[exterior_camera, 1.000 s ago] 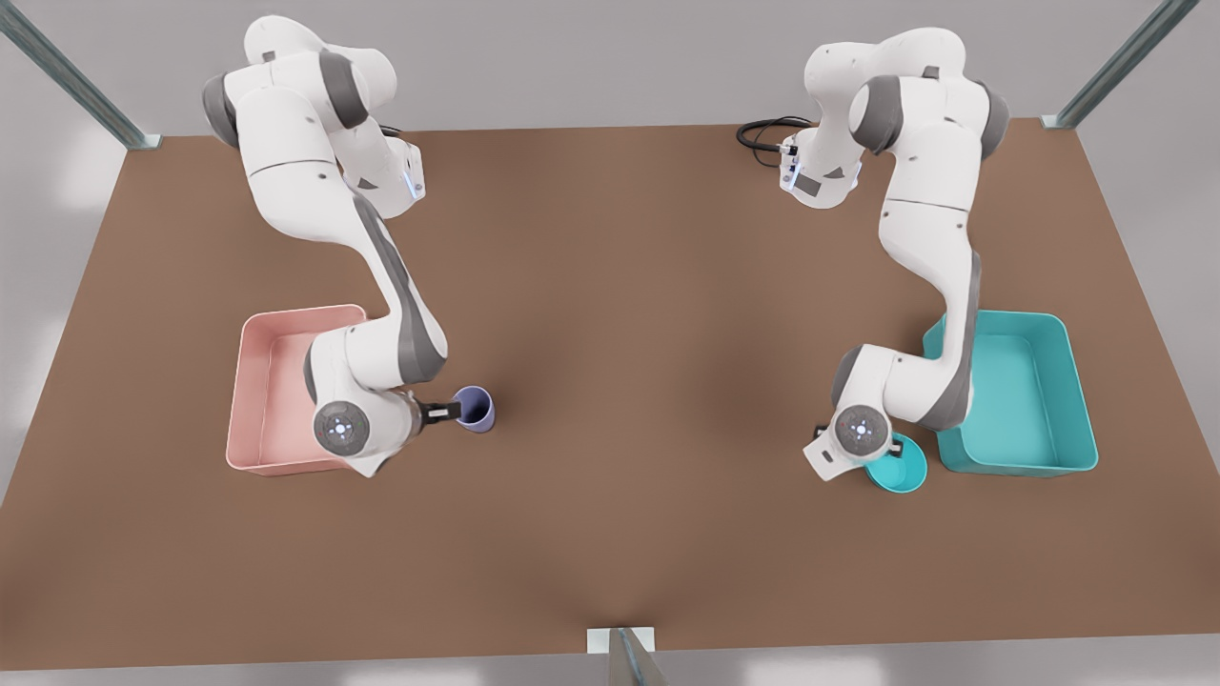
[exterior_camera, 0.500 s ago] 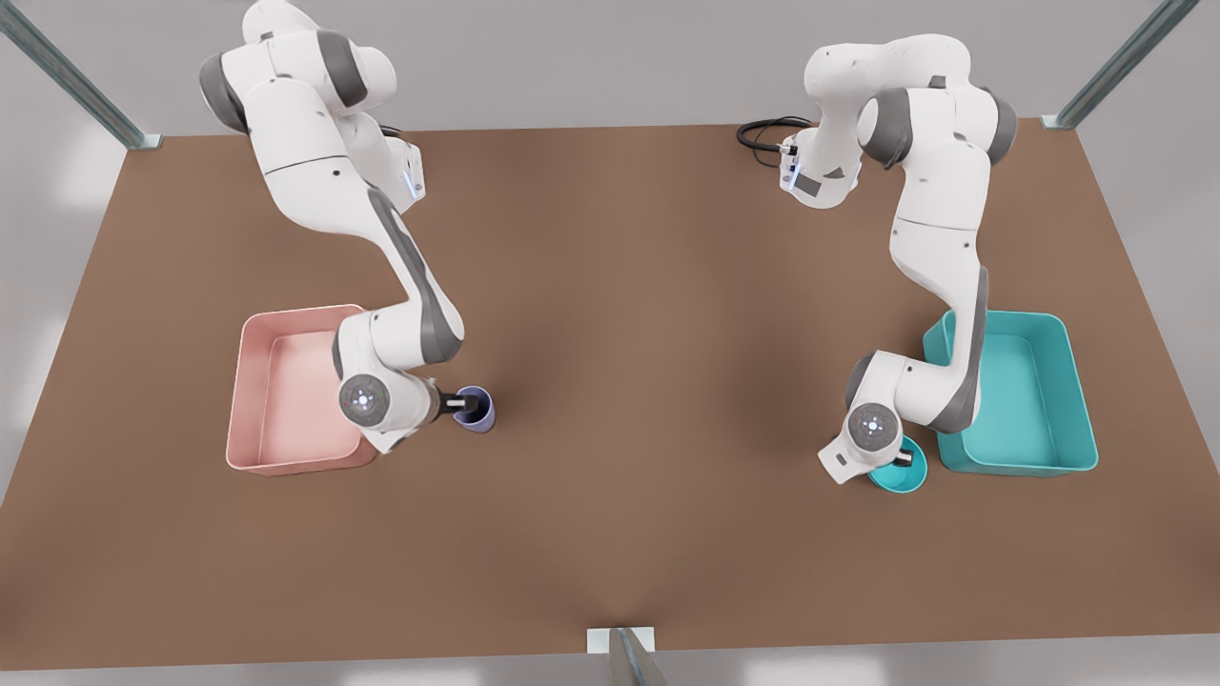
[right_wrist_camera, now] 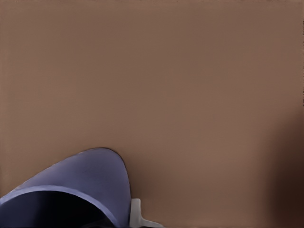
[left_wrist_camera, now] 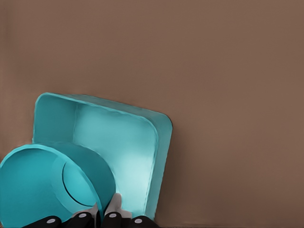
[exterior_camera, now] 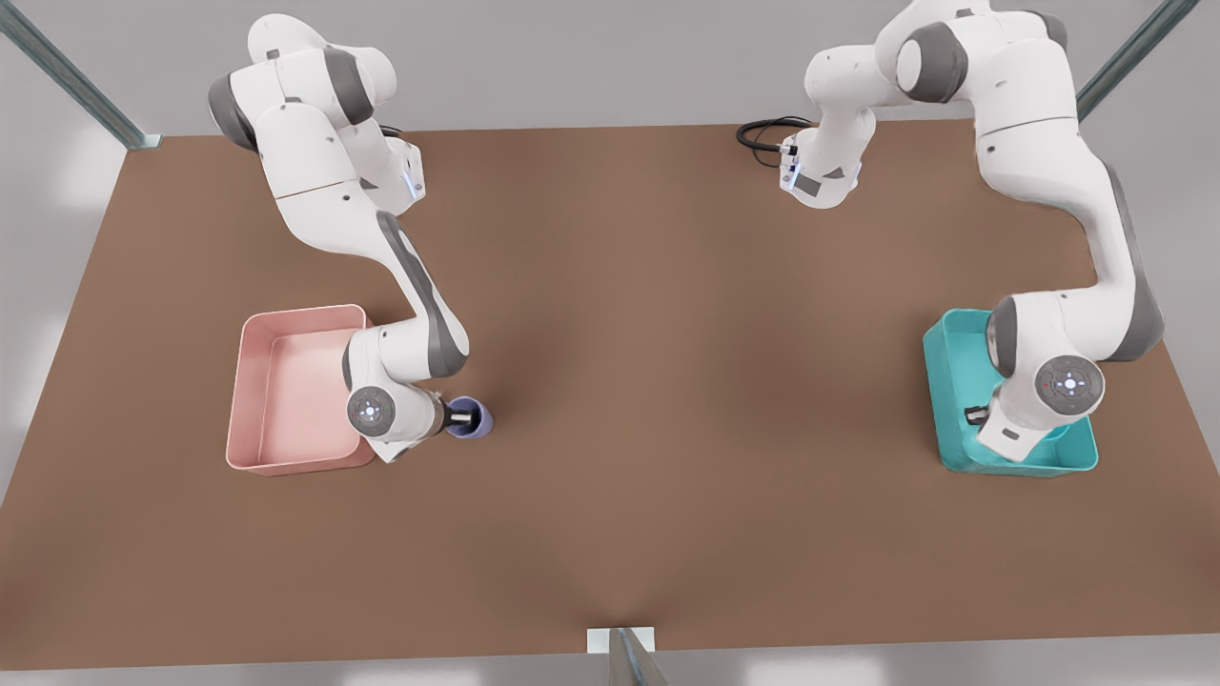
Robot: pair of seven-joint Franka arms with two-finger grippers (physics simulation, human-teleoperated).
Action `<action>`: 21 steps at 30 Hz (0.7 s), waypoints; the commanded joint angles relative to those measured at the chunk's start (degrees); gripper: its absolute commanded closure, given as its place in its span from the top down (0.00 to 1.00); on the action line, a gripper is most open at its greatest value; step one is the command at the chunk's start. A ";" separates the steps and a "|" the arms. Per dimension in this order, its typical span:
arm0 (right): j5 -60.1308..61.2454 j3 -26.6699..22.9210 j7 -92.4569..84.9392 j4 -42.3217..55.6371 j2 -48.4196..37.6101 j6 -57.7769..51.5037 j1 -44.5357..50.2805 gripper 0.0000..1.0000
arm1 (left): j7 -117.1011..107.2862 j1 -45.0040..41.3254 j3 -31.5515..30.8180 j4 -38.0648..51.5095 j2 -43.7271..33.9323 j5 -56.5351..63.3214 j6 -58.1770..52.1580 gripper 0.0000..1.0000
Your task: Put the bowls and cups in different boxes
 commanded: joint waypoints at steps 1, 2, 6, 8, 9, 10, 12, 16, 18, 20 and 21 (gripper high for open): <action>-0.39 0.00 1.68 0.47 -0.07 0.11 -0.14 0.21 | 0.53 2.56 1.26 -2.32 0.64 -2.07 -0.93 0.21; 0.05 0.00 0.02 0.47 -0.68 -0.15 -0.05 0.21 | 2.71 2.82 3.10 -5.93 0.55 -2.51 3.56 0.21; 0.40 -0.44 -18.87 0.29 -10.96 -10.35 -4.53 0.21 | 10.81 5.64 6.62 -12.62 3.98 -6.46 19.65 0.21; -2.76 -0.79 -34.69 0.29 -14.48 -11.84 -9.54 0.21 | 12.04 6.34 6.71 -12.79 4.86 -6.90 20.89 0.21; -6.80 -0.79 -42.95 0.29 -16.41 -12.19 -12.70 0.21 | 12.04 6.17 6.62 -12.79 5.21 -8.04 20.89 0.21; -10.75 -0.88 -49.81 0.29 -17.12 -12.37 -15.69 0.21 | 12.04 6.17 6.62 -12.79 5.65 -8.22 20.97 0.21; -15.33 -1.58 -56.06 1.00 -17.56 -12.37 -20.35 0.21 | 11.95 6.08 6.62 -12.79 5.91 -11.73 20.62 1.00; -17.62 -2.72 -56.15 1.08 -15.01 -9.91 -22.46 0.21 | 10.64 3.88 6.89 -11.56 -3.66 -14.81 7.01 1.00; -17.00 -2.99 -55.45 1.08 -10.71 -7.28 -22.46 0.21 | 4.84 -2.09 5.05 -6.30 -11.31 -14.55 -8.27 1.00; -15.42 -2.90 -55.18 1.08 -7.63 -5.25 -22.46 0.21 | 4.57 -4.73 -2.95 -2.87 -16.67 -14.73 -11.37 1.00; -15.33 -2.90 -55.10 1.08 -6.49 -3.76 -22.46 0.21 | 4.66 -4.82 -4.71 1.43 -17.99 -15.51 -15.66 1.00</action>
